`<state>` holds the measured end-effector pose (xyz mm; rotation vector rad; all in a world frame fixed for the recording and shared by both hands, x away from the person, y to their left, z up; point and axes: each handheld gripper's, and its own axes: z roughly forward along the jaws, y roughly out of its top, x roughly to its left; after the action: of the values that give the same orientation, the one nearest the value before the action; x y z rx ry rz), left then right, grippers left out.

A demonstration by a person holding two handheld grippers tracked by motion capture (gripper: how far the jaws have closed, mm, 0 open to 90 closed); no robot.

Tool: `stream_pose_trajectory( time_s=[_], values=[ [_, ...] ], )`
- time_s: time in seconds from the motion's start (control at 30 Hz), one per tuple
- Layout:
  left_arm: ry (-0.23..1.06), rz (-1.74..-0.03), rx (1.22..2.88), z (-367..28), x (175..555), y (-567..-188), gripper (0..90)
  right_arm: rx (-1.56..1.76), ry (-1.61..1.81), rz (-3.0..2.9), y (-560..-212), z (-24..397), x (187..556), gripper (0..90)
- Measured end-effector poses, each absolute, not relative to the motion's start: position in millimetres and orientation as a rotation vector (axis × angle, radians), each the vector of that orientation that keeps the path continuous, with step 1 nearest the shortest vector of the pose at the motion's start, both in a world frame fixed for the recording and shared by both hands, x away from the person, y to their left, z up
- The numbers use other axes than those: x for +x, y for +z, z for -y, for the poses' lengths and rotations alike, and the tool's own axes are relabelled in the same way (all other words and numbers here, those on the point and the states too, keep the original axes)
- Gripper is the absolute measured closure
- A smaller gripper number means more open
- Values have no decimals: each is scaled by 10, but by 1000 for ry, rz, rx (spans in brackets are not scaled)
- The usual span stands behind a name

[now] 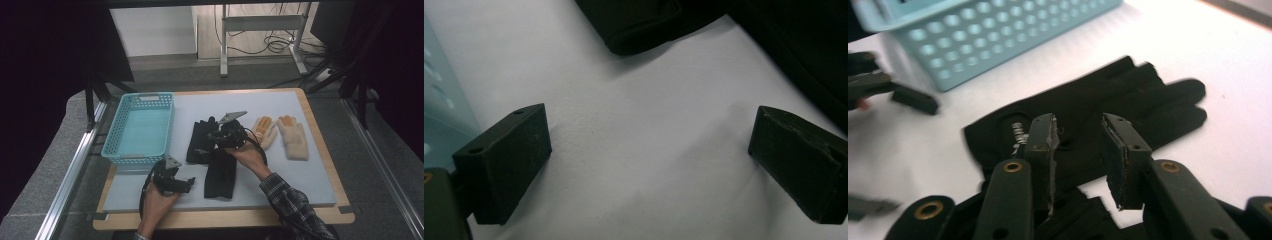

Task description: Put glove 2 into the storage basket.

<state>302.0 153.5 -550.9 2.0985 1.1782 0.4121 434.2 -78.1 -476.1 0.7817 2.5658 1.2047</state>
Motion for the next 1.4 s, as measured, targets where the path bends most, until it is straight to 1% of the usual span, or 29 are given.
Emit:
stream_pose_trajectory(
  time_s=[0.1,0.17,0.23,0.3,0.37,0.43,0.5,0.57,0.63,0.7,0.83,1.0,1.2,1.4],
  values=[
    [412,-1178,2098,-1536,3021,-5510,38,825,1192,-2577,-4880,681,4493,574],
    [411,-1179,2096,-1534,3019,-5510,38,843,1172,-2575,-4967,563,4582,502],
    [410,-1180,2097,-1535,3019,-5509,38,859,1130,-2586,-5064,435,4666,456],
    [410,-1179,2096,-1534,3019,-5509,38,870,1064,-2593,-5172,323,4743,438],
    [410,-1180,2096,-1534,3019,-5509,38,874,1018,-2614,-5260,251,4792,468],
    [410,-1180,2097,-1534,3019,-5509,38,884,1026,-2615,-5275,241,4805,560],
    [410,-1177,2105,-1536,3021,-5507,37,914,1047,-2617,-5277,260,4818,695],
    [410,-1180,2099,-1533,3020,-5509,37,941,1048,-2612,-5269,275,4816,802],
    [410,-1181,2096,-1531,3020,-5510,37,914,1026,-2608,-5252,259,4790,849],
    [411,-1177,2105,-1536,3021,-5507,37,897,1007,-2601,-5233,242,4767,867],
    [410,-1177,2104,-1537,3021,-5507,37,893,1064,-2586,-5127,299,4754,872],
    [411,-1176,2108,-1539,3021,-5507,37,899,1145,-2566,-4839,417,4675,871],
    [413,-1174,2107,-1539,3021,-5508,37,880,1198,-2550,-4548,523,4488,872],
    [413,-1178,2100,-1535,3020,-5509,37,877,1261,-2541,-4280,724,4273,871]
  ],
)
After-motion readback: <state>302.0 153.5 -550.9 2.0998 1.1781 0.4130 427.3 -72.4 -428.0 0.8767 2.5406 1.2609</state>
